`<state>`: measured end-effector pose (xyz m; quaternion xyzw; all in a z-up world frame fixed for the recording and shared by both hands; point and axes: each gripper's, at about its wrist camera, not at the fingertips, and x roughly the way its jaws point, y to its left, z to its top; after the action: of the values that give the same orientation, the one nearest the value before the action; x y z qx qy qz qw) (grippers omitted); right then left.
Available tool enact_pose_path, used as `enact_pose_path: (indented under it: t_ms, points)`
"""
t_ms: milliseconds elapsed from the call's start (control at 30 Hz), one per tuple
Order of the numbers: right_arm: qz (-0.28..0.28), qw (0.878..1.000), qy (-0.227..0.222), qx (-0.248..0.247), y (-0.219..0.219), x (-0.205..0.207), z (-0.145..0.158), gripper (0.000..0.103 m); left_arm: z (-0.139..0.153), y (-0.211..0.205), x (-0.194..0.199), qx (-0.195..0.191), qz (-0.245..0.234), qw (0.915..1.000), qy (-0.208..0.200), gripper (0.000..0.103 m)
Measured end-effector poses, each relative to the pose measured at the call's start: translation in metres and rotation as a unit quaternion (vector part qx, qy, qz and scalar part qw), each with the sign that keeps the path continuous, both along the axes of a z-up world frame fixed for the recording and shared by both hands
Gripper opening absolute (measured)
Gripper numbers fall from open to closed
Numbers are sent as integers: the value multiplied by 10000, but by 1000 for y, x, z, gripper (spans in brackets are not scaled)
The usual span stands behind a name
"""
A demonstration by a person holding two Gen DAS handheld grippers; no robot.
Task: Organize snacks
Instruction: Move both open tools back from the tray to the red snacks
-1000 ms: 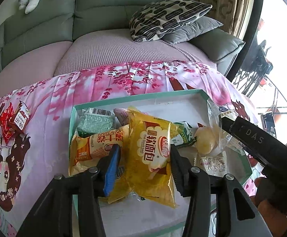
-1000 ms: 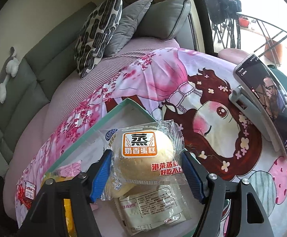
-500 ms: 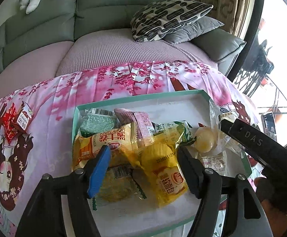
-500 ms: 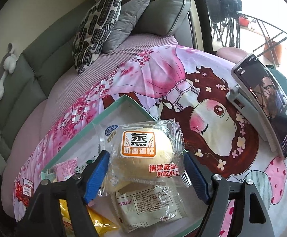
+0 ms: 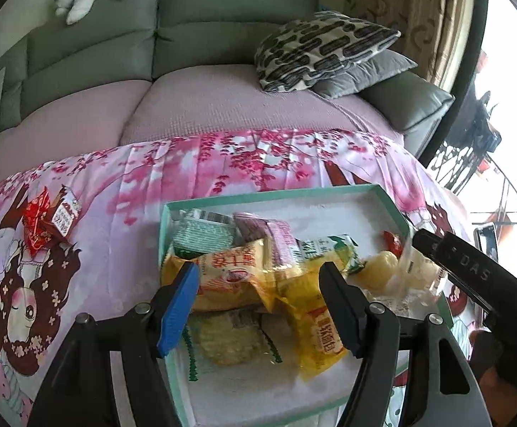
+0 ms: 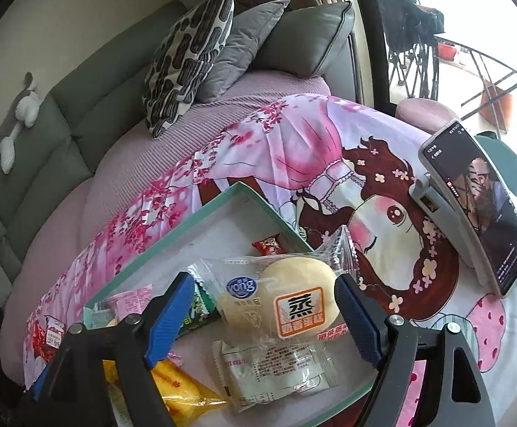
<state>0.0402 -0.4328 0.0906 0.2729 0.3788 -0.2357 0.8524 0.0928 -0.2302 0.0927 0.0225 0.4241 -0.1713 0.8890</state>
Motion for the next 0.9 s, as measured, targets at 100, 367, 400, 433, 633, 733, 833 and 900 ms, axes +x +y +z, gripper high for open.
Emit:
enact_pose_path:
  t_ms: [100,367,400,433,633,733,833,900]
  points:
    - [35,10000,-30,-19,3,1,3,84,0,8,4,-20,180,9998,-7,71]
    - [403,9990,-172,-94,23,11,13,90,0,42,17,-20,839,9964,-129,91]
    - [458,9987,-193,-106,27,12,15,90,0,47,19,-23,935,9955,-138,91]
    - [542,9982,-215,-137,32,15,17,91,0,52,20,-35,1006,9948,-141,91]
    - [900,9953,-250,-235,55,26,22,94,-3,87,31,-101,1607,9869,-127,91]
    - [1102,9932,-258,-266,70,31,23,98,-5,107,34,-139,1915,9813,-149,92]
    - [1269,9910,-277,-319,83,35,25,102,-7,125,36,-135,2178,9758,-170,92]
    - [1366,9896,-282,-352,91,38,25,103,-9,136,37,-107,2344,9719,-179,97]
